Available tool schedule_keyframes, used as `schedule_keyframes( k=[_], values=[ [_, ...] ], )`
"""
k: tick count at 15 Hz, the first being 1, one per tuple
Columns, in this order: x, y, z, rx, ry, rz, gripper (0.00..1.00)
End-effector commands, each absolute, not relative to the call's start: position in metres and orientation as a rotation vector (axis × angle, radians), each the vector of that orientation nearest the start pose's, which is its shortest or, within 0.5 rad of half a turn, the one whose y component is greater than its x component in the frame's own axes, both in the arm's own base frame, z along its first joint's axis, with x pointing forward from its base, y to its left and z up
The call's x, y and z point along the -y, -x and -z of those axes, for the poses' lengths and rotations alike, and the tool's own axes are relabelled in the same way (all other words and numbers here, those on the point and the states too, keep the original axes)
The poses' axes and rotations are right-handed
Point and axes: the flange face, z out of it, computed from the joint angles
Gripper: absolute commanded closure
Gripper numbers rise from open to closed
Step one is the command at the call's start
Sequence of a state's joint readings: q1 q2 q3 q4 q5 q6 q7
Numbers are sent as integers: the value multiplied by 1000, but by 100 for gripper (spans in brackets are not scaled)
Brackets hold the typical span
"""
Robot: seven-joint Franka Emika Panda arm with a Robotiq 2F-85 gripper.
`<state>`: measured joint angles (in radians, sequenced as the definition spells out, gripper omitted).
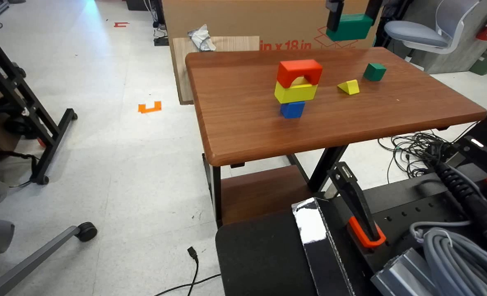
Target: Remove the green block from the top of the stack
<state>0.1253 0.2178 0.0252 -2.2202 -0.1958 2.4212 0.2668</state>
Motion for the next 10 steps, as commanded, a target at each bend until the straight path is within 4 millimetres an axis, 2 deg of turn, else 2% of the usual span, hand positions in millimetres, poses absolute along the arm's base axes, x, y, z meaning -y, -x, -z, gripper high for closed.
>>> schedule_keyframes(
  k=[1, 6, 10],
  values=[
    [-57, -569, -254, 87, 3288, -1, 58],
    [-33, -605, -216, 124, 3270, -48, 58],
    [-23, -630, -190, 199, 3231, -67, 58]
  ],
)
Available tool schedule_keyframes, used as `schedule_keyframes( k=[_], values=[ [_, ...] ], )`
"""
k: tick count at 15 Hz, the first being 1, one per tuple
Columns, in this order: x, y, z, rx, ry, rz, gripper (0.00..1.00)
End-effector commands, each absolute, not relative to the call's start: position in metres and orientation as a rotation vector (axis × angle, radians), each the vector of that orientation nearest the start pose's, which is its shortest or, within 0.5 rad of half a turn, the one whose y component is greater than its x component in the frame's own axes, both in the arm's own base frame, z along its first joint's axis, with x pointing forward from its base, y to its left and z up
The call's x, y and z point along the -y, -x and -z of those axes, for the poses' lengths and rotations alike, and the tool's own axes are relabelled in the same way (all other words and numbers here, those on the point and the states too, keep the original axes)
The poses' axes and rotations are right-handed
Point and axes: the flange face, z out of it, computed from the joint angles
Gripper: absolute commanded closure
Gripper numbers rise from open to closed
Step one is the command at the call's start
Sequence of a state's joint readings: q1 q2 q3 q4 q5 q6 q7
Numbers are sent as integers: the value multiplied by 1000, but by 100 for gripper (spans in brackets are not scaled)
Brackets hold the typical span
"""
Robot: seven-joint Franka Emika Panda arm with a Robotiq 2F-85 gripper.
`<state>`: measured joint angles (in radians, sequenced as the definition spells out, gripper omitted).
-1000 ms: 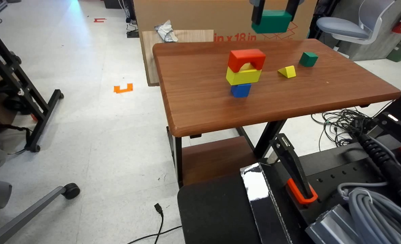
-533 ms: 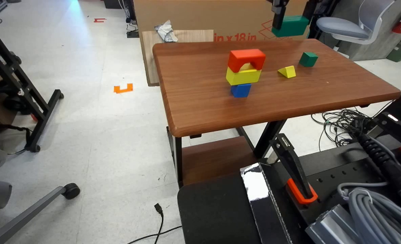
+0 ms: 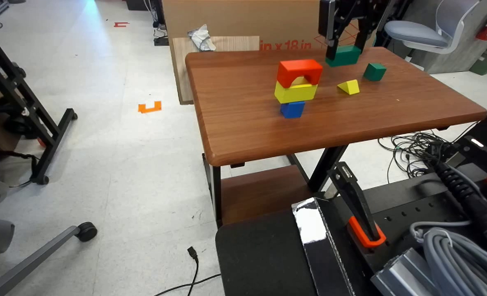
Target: Remove the green block from the top of the stack
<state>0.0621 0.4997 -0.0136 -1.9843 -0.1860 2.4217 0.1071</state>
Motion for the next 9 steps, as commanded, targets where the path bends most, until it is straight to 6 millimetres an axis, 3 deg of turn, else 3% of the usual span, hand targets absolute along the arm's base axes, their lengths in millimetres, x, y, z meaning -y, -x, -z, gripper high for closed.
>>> schedule_keyframes(
  k=[1, 7, 8, 9],
  values=[
    [-22, -635, -185, 218, 3224, -67, 58],
    [-33, -654, -168, 312, 3194, -61, 58],
    [-35, -654, -169, 314, 3195, -58, 8],
    [-37, -654, -172, 316, 3197, -50, 7]
  ],
)
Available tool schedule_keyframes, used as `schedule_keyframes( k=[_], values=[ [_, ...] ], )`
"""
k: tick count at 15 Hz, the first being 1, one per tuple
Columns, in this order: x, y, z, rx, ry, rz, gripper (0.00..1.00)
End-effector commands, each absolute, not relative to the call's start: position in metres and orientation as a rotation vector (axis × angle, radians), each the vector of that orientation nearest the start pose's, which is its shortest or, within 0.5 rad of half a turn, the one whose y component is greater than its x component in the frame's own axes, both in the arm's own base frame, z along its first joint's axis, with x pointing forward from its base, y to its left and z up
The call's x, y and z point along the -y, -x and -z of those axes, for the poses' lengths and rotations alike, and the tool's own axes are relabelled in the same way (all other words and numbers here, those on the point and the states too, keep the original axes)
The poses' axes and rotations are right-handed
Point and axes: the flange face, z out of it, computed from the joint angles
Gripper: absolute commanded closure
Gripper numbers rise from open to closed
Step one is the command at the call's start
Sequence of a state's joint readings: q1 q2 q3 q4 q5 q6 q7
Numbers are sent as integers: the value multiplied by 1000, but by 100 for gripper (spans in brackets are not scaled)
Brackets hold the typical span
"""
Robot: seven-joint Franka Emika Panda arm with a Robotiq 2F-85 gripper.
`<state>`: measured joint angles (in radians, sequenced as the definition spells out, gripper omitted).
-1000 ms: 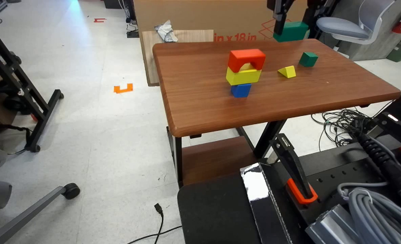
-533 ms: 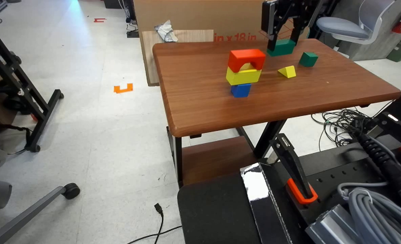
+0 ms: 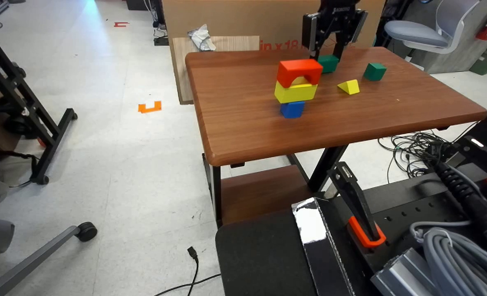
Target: Remove the green block from the top of the stack
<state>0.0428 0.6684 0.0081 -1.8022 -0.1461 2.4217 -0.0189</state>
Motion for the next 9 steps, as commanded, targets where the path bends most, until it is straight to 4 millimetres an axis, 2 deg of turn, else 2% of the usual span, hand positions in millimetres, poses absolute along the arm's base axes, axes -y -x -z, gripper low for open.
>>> schedule_keyframes(
  k=[1, 4, 6, 9],
  values=[
    [-38, -653, -177, 314, 3199, -39, 1],
    [-41, -647, -192, 288, 3201, -24, 0],
    [-44, -637, -211, 240, 3195, -13, 0],
    [-52, -606, -257, 160, 3184, 35, 0]
  ],
)
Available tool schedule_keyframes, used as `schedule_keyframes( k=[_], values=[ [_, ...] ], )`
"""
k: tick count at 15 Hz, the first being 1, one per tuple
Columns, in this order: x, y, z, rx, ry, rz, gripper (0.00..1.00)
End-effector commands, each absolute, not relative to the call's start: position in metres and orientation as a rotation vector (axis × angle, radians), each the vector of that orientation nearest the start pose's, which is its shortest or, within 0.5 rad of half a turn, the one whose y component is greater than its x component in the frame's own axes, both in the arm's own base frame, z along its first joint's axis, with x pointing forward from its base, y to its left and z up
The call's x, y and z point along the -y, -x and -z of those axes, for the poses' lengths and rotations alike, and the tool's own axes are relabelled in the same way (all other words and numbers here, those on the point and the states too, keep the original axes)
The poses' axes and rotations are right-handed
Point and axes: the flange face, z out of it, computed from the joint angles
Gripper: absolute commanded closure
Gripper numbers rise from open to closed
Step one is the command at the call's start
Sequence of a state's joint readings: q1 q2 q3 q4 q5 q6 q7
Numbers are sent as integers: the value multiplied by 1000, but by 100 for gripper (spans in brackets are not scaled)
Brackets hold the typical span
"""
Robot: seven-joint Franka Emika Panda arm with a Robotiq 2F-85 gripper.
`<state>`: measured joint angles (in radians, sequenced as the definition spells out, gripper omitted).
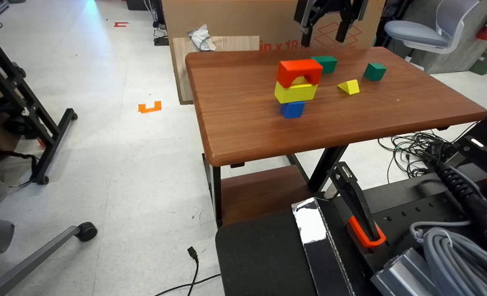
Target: Remove the green block from the top of the stack
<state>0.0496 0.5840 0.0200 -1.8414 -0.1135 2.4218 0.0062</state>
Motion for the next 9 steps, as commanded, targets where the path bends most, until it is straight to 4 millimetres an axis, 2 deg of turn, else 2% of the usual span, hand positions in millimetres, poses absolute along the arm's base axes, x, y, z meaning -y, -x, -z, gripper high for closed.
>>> schedule_keyframes(
  k=[1, 3, 5, 6, 8, 9],
  values=[
    [-55, -597, -271, 132, 3186, 28, 0],
    [-62, -577, -302, 76, 3189, 29, 0],
    [-66, -556, -324, 56, 3201, -26, 0],
    [-63, -586, -303, 92, 3199, 13, 0],
    [-66, -568, -322, 79, 3204, -5, 0],
    [-65, -564, -325, 78, 3204, -3, 0]
  ],
)
